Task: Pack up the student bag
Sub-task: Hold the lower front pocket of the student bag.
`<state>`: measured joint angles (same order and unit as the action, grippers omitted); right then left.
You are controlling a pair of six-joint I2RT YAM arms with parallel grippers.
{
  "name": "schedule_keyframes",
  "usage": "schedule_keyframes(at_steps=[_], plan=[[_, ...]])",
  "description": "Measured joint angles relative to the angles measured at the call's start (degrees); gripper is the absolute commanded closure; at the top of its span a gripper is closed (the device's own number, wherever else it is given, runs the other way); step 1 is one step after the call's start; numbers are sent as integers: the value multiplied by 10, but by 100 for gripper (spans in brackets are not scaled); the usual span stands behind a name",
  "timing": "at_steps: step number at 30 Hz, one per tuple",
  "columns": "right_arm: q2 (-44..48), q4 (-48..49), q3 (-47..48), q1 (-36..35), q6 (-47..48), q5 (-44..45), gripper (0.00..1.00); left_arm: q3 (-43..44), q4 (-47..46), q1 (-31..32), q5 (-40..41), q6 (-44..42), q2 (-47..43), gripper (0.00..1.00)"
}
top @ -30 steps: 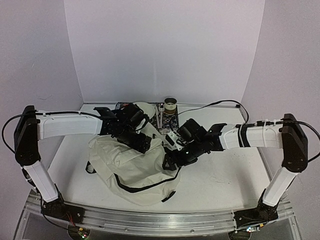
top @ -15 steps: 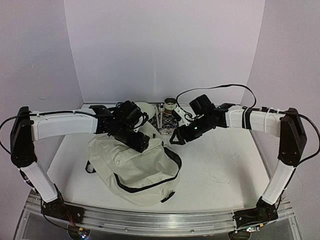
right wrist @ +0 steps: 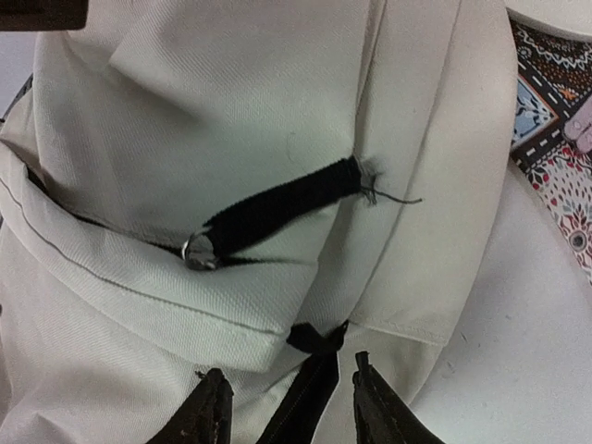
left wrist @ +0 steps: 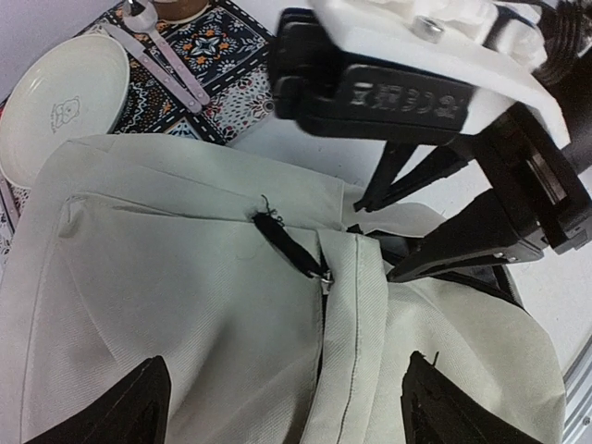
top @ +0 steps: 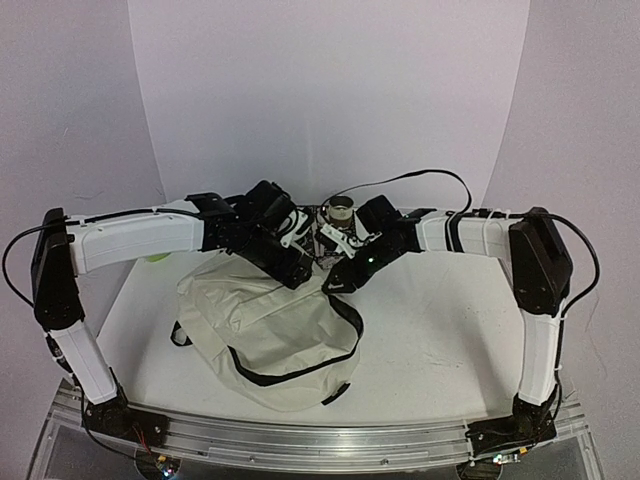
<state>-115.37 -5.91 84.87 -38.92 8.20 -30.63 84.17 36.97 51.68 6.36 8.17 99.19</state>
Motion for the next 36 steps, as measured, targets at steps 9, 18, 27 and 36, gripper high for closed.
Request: schedule_keyframes(at_steps=[9,18,27,36], plan=[[-45,-2,41,0,33,-24,69,14,1,-2,-33,-30,53,16],[-49,-5,43,0,60,-34,94,23,1,-6,-37,-43,71,37],[-40,4,15,0,72,-11,100,24,0,-18,-45,-43,72,84],[60,2,-70,0,69,4,100,24,0,-26,-53,-33,77,100]])
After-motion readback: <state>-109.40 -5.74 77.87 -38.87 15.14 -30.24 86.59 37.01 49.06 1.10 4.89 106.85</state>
